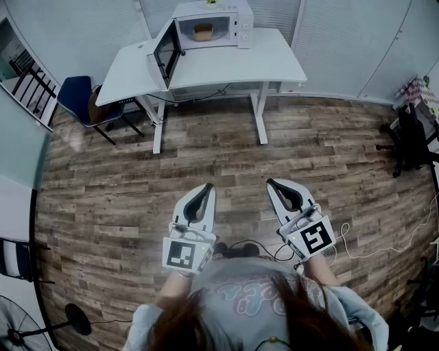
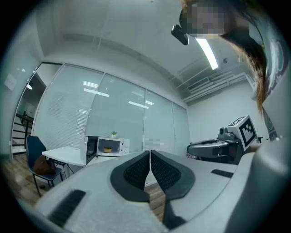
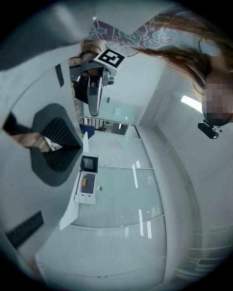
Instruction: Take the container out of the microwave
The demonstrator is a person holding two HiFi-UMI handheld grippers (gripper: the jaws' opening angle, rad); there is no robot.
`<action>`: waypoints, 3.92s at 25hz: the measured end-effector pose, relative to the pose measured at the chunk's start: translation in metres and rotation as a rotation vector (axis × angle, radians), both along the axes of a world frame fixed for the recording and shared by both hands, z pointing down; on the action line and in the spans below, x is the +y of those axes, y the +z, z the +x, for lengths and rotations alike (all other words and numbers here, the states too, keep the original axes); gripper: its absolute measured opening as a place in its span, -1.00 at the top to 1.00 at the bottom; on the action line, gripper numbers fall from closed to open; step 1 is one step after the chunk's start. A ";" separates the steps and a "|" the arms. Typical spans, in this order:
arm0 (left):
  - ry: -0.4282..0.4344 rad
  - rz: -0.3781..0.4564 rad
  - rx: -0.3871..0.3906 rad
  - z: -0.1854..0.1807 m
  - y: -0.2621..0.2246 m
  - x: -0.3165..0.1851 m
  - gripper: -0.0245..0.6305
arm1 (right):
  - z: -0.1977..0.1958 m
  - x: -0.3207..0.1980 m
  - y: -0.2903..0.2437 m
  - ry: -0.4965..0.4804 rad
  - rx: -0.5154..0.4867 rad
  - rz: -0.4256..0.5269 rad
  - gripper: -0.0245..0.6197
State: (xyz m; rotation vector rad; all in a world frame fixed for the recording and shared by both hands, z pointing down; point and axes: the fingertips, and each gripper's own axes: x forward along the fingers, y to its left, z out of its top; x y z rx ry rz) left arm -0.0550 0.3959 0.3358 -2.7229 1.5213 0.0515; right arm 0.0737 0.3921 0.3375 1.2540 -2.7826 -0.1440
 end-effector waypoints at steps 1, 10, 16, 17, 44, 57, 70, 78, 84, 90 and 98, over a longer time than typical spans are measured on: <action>-0.003 0.002 0.008 -0.001 -0.002 -0.001 0.88 | -0.001 0.000 0.000 0.001 0.001 -0.001 0.91; -0.017 0.003 0.016 -0.006 -0.002 -0.005 0.88 | -0.005 -0.007 0.003 0.013 0.010 -0.015 0.91; -0.009 0.008 0.015 -0.004 -0.003 -0.005 0.88 | -0.007 -0.010 0.007 0.028 0.012 -0.033 0.91; -0.005 0.010 0.015 -0.004 -0.004 -0.006 0.88 | -0.007 -0.011 0.007 0.033 0.007 -0.035 0.91; -0.027 0.031 0.061 -0.086 0.001 -0.026 0.13 | -0.046 -0.027 0.012 0.203 -0.102 -0.008 0.03; 0.012 -0.010 0.014 -0.100 0.019 -0.035 0.12 | -0.074 -0.025 0.023 0.169 -0.124 -0.035 0.03; -0.016 0.007 0.012 -0.076 0.015 -0.119 0.12 | -0.073 -0.113 0.027 0.074 -0.080 -0.039 0.03; -0.044 0.010 0.013 -0.053 0.010 -0.185 0.12 | -0.049 -0.184 0.023 0.053 -0.089 -0.049 0.03; -0.058 -0.006 0.003 -0.037 0.012 -0.225 0.12 | -0.035 -0.228 0.018 0.040 -0.099 -0.064 0.03; -0.080 -0.016 0.004 -0.019 0.013 -0.265 0.12 | -0.014 -0.270 0.013 0.020 -0.102 -0.032 0.03; -0.110 -0.004 0.010 0.006 0.016 -0.305 0.12 | 0.008 -0.313 0.016 -0.019 -0.115 -0.034 0.03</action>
